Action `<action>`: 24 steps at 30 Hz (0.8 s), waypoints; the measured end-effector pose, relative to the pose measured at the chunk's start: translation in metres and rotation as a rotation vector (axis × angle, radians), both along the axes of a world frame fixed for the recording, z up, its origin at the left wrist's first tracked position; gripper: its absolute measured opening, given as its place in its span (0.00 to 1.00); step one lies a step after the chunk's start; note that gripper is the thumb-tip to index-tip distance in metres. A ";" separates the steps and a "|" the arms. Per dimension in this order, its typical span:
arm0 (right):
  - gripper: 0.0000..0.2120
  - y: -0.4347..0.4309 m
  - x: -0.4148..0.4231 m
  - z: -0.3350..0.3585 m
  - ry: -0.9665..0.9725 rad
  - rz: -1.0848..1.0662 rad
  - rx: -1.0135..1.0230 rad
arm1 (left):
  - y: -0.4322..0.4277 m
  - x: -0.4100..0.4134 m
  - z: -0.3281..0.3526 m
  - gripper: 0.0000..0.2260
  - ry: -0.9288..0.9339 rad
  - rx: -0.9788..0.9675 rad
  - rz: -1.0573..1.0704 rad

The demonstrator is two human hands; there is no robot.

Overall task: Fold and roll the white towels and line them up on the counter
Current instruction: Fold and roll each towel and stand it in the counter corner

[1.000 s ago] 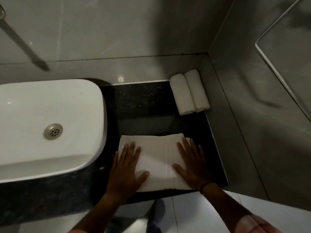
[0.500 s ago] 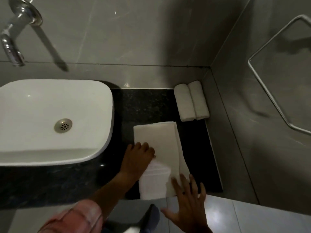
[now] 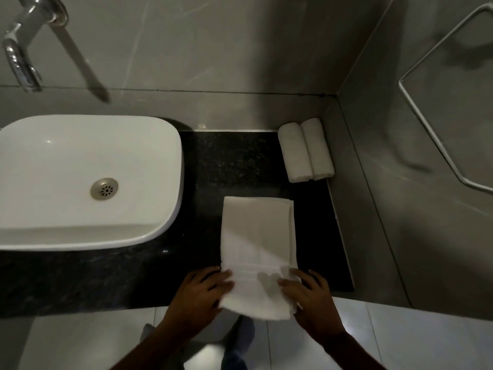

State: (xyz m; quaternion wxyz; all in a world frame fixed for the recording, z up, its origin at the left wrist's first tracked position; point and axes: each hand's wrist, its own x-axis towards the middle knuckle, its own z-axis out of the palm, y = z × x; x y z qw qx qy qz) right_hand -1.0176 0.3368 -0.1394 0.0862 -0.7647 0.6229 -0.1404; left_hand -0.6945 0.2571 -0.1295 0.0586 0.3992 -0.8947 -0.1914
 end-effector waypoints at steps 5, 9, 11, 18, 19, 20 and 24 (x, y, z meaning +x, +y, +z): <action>0.15 -0.022 0.021 0.025 -0.591 -0.472 0.320 | -0.038 -0.014 0.026 0.17 0.210 0.364 0.412; 0.29 -0.041 0.033 0.032 -0.540 -0.725 0.337 | -0.048 -0.035 0.023 0.20 0.234 0.361 0.636; 0.27 -0.042 0.031 0.031 -0.150 -0.572 0.208 | -0.044 -0.038 0.018 0.17 0.129 0.127 0.532; 0.23 -0.042 0.007 0.025 0.203 0.010 0.059 | -0.040 -0.021 0.007 0.18 -0.158 -0.244 0.061; 0.28 -0.045 0.001 0.025 0.211 0.065 0.076 | -0.042 -0.018 0.005 0.21 -0.187 -0.251 -0.007; 0.32 -0.048 -0.003 0.025 0.231 0.120 0.095 | -0.046 -0.015 0.004 0.23 -0.208 -0.263 -0.081; 0.27 -0.064 -0.008 0.032 0.265 0.255 0.145 | -0.070 -0.007 0.006 0.21 -0.247 -0.342 -0.373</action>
